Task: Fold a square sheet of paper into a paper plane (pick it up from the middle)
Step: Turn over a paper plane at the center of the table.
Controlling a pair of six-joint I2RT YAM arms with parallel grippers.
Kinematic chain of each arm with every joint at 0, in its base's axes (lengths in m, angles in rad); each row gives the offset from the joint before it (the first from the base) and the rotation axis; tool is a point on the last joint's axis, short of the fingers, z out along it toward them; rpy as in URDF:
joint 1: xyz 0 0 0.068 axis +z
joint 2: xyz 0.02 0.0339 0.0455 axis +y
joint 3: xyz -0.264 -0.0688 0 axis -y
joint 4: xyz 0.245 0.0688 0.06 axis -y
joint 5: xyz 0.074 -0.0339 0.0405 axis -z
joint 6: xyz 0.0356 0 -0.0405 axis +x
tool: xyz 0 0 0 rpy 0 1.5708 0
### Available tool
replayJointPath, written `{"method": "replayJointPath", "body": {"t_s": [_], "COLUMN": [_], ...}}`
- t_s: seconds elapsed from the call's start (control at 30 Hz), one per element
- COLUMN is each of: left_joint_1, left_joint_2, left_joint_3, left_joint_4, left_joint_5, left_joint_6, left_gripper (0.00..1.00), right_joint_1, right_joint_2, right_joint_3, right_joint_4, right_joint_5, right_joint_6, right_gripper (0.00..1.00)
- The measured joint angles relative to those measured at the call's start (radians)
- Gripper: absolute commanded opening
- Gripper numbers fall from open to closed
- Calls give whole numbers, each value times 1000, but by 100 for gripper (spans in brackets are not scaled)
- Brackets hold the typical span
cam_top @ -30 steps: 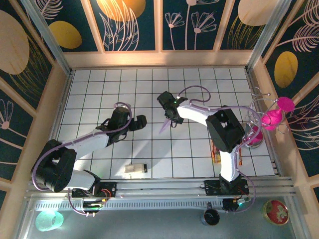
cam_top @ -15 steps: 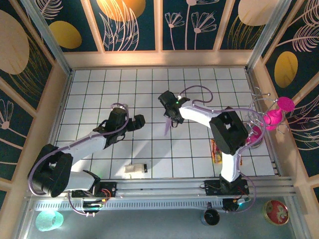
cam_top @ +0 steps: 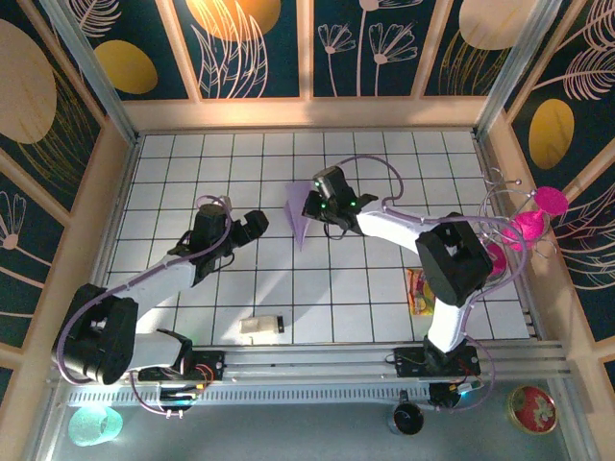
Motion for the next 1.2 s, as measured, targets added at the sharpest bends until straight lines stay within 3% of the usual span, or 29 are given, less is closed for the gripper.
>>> {"method": "replayJointPath", "body": {"t_s": [0.17,0.33,0.63,0.8,0.97,1.2], "left_joint_1": [2,2,0,-19,-48,-74], "left_joint_2": [73,173,300,351,427,492], "left_joint_3": [0,2,61,123,195,261], "left_joint_4": [51,121,169,169,158,139], "left_joint_5": [72,166,296,308,310,310], "left_joint_6": [-40,-104,-150,-150,-149,-152], "left_gripper": [78,67,58,55,45,39], "right_joint_1": [-53,-98,-118,-152,-171,-171], "right_joint_2": [19,44,62,62,62,62], "right_joint_3": [-107,-193,-280,-294,-310,-321], "right_joint_4": [190,310,418,452,458,472], "right_joint_5": [-202,-315,-381,-394,-397,-414], "right_joint_6": [-11,-4,35,39,39,39], "right_gripper": [0,0,0,0,0,0]}}
